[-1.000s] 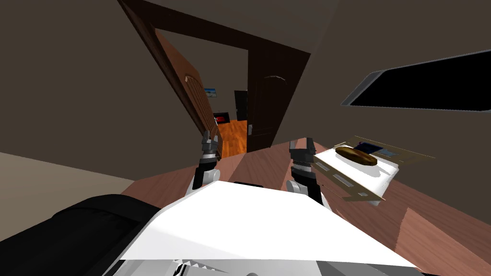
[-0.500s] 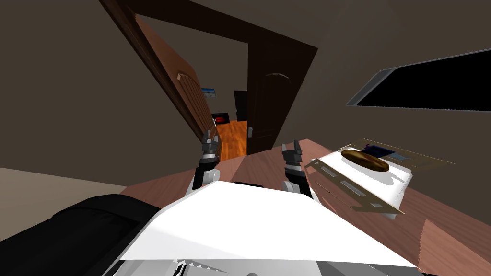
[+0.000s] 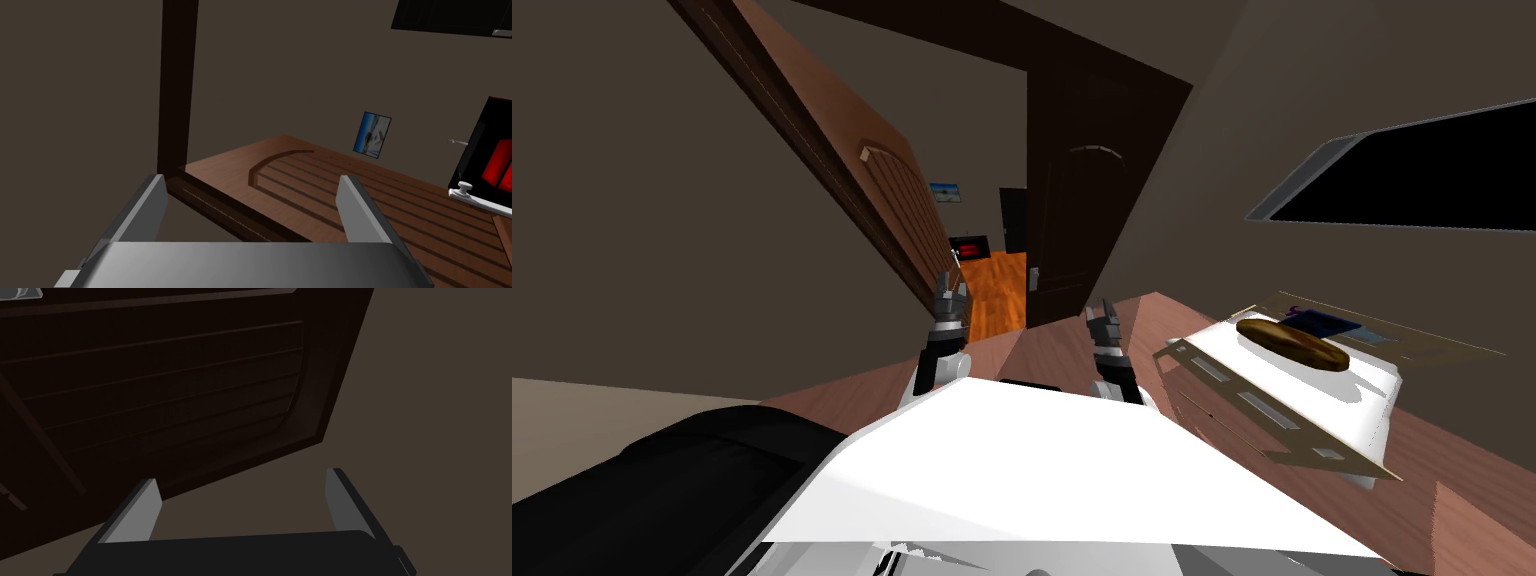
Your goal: Push the door open
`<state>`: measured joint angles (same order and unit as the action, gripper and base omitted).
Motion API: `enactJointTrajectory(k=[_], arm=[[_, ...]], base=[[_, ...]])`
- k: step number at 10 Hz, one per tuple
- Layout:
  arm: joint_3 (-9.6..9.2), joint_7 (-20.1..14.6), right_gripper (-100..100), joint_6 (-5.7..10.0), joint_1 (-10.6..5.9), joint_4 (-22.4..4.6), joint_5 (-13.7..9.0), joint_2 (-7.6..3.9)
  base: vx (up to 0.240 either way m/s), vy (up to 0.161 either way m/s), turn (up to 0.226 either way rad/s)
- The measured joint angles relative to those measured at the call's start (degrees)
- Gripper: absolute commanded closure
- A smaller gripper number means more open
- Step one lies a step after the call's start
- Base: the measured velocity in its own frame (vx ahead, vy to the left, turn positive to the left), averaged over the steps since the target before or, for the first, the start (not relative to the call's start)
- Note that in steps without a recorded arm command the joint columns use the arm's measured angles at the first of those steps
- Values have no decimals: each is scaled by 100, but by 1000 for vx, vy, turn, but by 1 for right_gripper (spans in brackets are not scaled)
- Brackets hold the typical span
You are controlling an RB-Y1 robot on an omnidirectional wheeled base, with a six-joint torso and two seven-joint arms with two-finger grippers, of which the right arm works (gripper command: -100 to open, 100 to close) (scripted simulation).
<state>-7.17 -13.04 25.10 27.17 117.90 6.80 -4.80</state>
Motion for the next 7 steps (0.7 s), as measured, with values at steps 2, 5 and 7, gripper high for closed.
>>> enactJointTrajectory(k=[2,5,7], arm=[[-95,-64,-100,-64,-73,-190,131,-18],[-297,-205,-100,-117,-59,-479,378,-82],[-459,-228,-100,-104,-41,-679,545,-39]], base=[[135,-1,3],[170,14,2],[155,-6,3]])
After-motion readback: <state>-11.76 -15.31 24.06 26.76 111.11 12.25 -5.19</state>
